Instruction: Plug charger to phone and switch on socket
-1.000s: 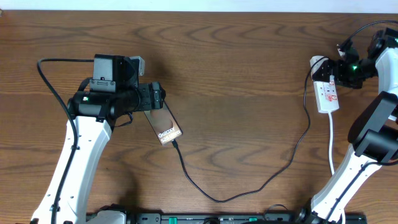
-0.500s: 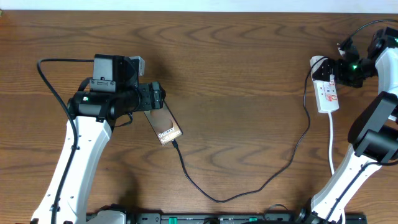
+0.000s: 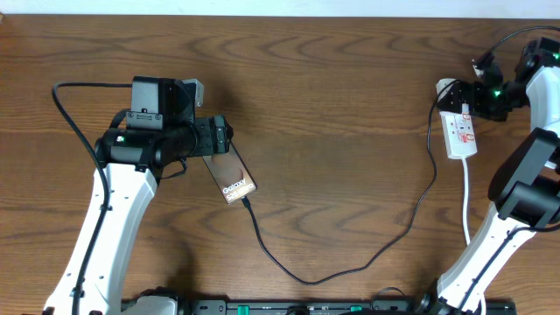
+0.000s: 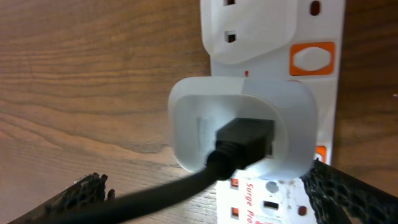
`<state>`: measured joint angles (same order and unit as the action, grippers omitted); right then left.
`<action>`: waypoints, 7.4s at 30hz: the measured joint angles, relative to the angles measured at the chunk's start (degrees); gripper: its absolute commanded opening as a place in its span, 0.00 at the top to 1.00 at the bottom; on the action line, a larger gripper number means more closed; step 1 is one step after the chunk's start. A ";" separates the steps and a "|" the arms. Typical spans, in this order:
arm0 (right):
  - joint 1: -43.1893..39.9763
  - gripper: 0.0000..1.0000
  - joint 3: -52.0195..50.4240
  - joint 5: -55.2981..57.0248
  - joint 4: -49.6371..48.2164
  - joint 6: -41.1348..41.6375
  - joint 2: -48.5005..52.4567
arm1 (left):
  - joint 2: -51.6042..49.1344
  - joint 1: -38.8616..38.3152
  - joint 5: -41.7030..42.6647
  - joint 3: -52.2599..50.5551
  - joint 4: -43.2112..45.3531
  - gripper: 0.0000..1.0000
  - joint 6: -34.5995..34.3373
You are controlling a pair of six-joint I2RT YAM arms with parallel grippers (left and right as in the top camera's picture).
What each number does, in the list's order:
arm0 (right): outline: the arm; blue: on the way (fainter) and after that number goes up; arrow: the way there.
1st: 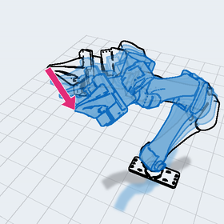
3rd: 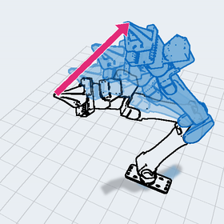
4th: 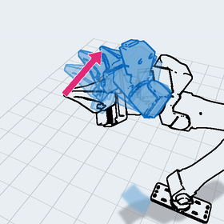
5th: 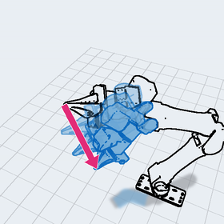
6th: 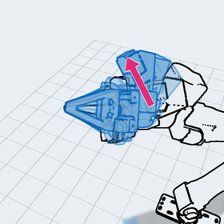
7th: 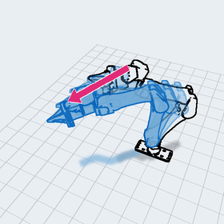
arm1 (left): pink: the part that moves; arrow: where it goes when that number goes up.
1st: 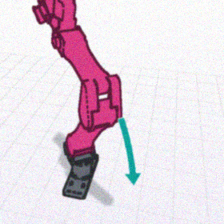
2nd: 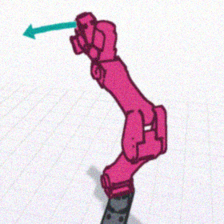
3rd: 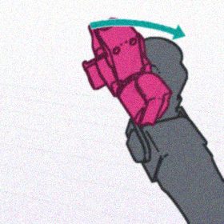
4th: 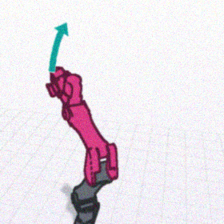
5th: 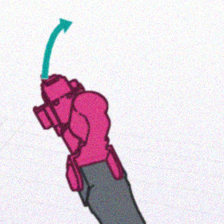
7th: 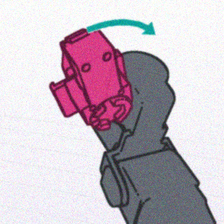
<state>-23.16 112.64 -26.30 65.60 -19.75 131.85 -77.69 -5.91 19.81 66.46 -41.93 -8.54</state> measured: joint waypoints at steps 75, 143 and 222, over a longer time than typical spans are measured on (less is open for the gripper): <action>-3.72 0.01 39.23 7.89 31.47 7.45 -7.50 | 0.00 0.00 0.00 0.00 -0.48 0.15 0.00; -3.72 0.01 39.21 7.87 31.50 7.48 -7.50 | 77.11 11.82 -10.34 -65.72 41.35 0.15 7.15; 22.16 0.01 -110.62 15.96 -93.29 9.86 -115.89 | 77.07 11.82 -10.82 -65.48 40.98 0.15 7.30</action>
<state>-0.99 2.02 -10.35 -27.68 -9.89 15.97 -0.62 5.91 8.99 0.97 -0.95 -1.23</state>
